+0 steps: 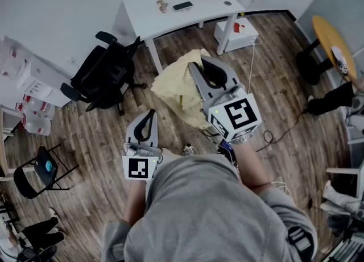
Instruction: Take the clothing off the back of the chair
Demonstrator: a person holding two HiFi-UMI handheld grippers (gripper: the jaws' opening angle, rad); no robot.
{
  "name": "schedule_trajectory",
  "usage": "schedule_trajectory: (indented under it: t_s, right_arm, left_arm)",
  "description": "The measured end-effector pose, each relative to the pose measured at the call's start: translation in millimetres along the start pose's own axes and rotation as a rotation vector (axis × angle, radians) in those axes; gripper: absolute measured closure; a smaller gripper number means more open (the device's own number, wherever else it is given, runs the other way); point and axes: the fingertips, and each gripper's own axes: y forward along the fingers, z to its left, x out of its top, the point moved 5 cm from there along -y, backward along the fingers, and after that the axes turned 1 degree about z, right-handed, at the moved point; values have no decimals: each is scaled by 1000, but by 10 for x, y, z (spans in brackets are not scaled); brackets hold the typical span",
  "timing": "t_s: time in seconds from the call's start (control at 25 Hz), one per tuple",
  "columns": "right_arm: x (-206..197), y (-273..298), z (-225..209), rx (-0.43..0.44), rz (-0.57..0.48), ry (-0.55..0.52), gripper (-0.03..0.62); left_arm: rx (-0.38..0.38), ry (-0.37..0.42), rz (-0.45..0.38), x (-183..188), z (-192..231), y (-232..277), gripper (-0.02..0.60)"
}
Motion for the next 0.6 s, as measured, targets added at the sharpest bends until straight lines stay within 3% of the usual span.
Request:
schedule_trajectory:
  t_s: [0.6]
  right_arm:
    - [-415,5,102,48,73,77,531]
  left_arm:
    - [31,-1,-26,24,45,4,549]
